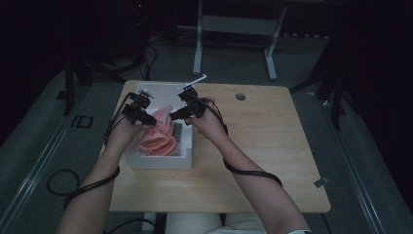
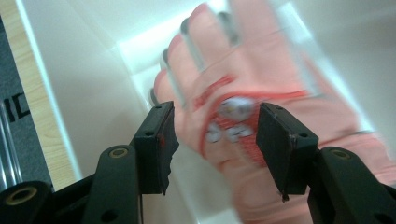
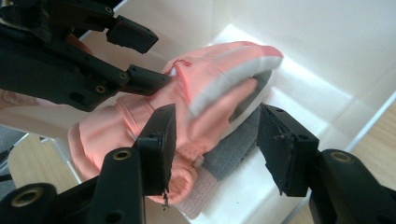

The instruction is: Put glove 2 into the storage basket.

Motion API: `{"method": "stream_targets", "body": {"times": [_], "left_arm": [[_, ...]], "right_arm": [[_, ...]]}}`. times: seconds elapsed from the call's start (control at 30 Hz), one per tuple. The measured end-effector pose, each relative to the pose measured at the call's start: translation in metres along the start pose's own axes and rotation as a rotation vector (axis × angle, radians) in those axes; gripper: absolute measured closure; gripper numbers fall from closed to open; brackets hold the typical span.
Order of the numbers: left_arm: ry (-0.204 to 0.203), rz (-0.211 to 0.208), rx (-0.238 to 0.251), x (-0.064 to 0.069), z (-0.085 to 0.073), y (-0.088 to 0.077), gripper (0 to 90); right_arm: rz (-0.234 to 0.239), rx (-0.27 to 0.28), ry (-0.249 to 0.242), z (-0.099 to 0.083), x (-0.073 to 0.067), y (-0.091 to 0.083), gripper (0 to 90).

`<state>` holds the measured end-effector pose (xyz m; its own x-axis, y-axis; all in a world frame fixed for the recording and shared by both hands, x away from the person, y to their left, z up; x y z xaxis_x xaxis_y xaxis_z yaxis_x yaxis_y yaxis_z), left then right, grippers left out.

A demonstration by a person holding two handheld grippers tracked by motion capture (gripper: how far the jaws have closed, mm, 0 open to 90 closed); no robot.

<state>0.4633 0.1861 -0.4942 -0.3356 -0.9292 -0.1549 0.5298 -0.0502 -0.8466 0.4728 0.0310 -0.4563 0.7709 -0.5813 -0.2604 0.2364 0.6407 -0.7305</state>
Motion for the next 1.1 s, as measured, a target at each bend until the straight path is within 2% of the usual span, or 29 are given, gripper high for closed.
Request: {"method": "stream_targets", "body": {"times": [0.2, 0.33, 0.4, 0.57, 0.6, 0.63, 0.7, 0.73, 0.77, 0.83, 0.87, 0.9, 0.97, 1.0, 1.03, 1.1], "left_arm": [[-0.011, 0.001, 0.023, -0.004, -0.004, -0.007, 46.7], [-0.028, -0.012, 0.091, 0.001, 0.000, -0.021, 46.7], [-0.025, -0.021, 0.103, 0.003, 0.001, -0.025, 46.6], [0.008, -0.074, 0.151, 0.026, 0.008, -0.038, 46.0], [0.008, -0.074, 0.151, 0.026, 0.008, -0.038, 44.7], [0.030, -0.099, 0.161, 0.037, 0.011, -0.042, 44.5], [0.050, -0.127, 0.171, 0.049, 0.014, -0.046, 41.4], [0.050, -0.127, 0.171, 0.049, 0.014, -0.046, 41.0], [0.062, -0.147, 0.183, 0.060, 0.017, -0.051, 39.6], [0.065, -0.169, 0.198, 0.070, 0.021, -0.056, 37.7], [0.065, -0.169, 0.198, 0.070, 0.021, -0.056, 37.1], [0.081, -0.177, 0.210, 0.079, 0.024, -0.061, 35.5], [0.095, -0.186, 0.219, 0.088, 0.026, -0.064, 33.9], [0.095, -0.186, 0.219, 0.088, 0.026, -0.064, 32.7], [0.110, -0.186, 0.223, 0.096, 0.028, -0.066, 30.1], [0.115, -0.187, 0.226, 0.100, 0.029, -0.067, 27.3]], "right_arm": [[0.022, 0.031, -0.014, 0.000, -0.001, -0.010, 45.8], [0.031, 0.057, -0.026, -0.001, -0.001, -0.020, 44.8], [0.035, 0.065, -0.030, -0.002, -0.001, -0.022, 44.6], [0.048, 0.092, -0.051, -0.006, 0.002, -0.040, 41.5], [0.051, 0.095, -0.056, -0.008, 0.003, -0.042, 40.0], [0.051, 0.098, -0.062, -0.009, 0.003, -0.045, 39.0], [0.048, 0.107, -0.069, -0.012, 0.006, -0.051, 38.0], [0.047, 0.116, -0.067, -0.013, 0.008, -0.054, 37.7], [0.045, 0.122, -0.065, -0.014, 0.010, -0.057, 37.2], [0.040, 0.130, -0.069, -0.018, 0.013, -0.063, 35.3], [0.040, 0.130, -0.069, -0.018, 0.013, -0.063, 35.3], [0.029, 0.128, -0.079, -0.023, 0.018, -0.069, 32.9], [0.019, 0.132, -0.085, -0.028, 0.023, -0.073, 30.9], [0.019, 0.132, -0.085, -0.028, 0.023, -0.073, 30.9], [0.008, 0.133, -0.088, -0.034, 0.028, -0.078, 28.9], [0.004, 0.138, -0.085, -0.040, 0.034, -0.083, 26.5]]}}
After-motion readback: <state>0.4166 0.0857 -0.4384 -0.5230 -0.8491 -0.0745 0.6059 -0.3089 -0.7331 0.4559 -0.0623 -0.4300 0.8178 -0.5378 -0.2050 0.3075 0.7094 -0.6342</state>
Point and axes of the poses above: each handheld gripper's, and its own axes: y roughly forward along the jaws, z roughly out of its top, x roughly to its right, the point moved 6 cm from there along y, roughly forward along the jaws, and after that the axes turned 7 degrees about z, right-handed, at the moved point
